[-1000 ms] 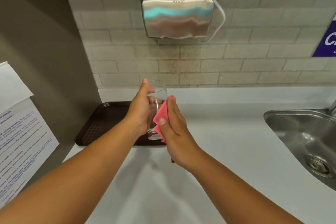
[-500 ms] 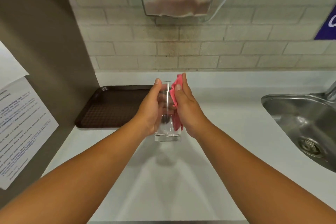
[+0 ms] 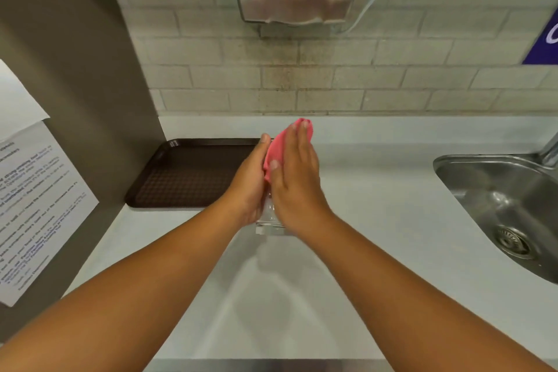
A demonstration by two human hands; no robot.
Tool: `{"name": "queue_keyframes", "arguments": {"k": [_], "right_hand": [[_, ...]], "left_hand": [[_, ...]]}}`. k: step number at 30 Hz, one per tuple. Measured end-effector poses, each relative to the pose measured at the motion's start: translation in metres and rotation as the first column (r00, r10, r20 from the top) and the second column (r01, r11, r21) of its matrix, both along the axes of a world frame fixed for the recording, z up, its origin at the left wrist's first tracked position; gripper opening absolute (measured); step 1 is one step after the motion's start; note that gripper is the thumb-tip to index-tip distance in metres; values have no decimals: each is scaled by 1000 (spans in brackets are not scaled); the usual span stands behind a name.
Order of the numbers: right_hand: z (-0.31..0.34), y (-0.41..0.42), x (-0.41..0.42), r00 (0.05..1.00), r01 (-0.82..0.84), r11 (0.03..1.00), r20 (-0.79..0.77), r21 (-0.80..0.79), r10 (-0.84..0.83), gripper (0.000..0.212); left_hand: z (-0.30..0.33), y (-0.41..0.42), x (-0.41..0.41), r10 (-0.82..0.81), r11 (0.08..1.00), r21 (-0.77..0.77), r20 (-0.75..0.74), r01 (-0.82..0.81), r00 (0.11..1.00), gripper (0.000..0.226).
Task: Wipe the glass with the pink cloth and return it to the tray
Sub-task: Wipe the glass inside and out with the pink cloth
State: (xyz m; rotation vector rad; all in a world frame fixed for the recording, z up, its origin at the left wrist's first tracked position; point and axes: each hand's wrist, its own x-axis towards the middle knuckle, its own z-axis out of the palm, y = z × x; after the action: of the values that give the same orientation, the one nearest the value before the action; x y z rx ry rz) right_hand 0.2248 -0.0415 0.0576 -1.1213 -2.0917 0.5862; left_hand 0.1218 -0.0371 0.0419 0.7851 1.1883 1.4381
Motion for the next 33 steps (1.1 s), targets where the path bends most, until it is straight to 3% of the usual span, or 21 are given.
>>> {"name": "queue_keyframes", "arguments": {"k": [2, 6, 9, 11, 14, 19, 22, 26, 30, 33], "right_hand": [[12, 16, 6, 988, -25, 988, -156, -152, 1, 62], [16, 23, 22, 894, -234, 893, -446, -384, 42, 54], [8, 8, 29, 806, -348, 837, -590, -422, 38, 51], [-5, -6, 34, 825, -377, 861, -546, -343, 144, 57], [-25, -28, 33, 902, -357, 925, -308, -132, 304, 70], [-25, -34, 20, 978, -193, 980, -94, -49, 187, 77], [-14, -17, 18, 951, -176, 976, -277, -130, 134, 75], [-6, 5, 29, 827, -315, 860, -561, -402, 41, 60], [-16, 3, 28, 790, -324, 811, -610, -488, -51, 53], [-19, 2, 28, 795, -295, 846, -605, -443, -40, 28]], "left_hand": [[-2, -2, 7, -32, 999, 12, 3, 32, 999, 52], [2, -4, 6, 34, 999, 37, -6, -34, 999, 60], [3, -2, 0, 94, 995, 26, 2, -94, 996, 61], [4, -1, -5, 117, 993, 12, 29, -117, 993, 60], [6, -2, -12, 146, 989, 2, 77, -146, 986, 57], [5, -6, -10, 85, 996, -35, 28, -85, 996, 63], [7, -10, -3, 31, 999, -8, -29, -31, 999, 71], [2, -12, 6, -34, 998, 56, -32, 36, 999, 76], [3, -13, 10, 0, 999, 49, -100, 5, 995, 67], [7, -10, 15, 127, 992, 21, -343, -128, 931, 61]]}}
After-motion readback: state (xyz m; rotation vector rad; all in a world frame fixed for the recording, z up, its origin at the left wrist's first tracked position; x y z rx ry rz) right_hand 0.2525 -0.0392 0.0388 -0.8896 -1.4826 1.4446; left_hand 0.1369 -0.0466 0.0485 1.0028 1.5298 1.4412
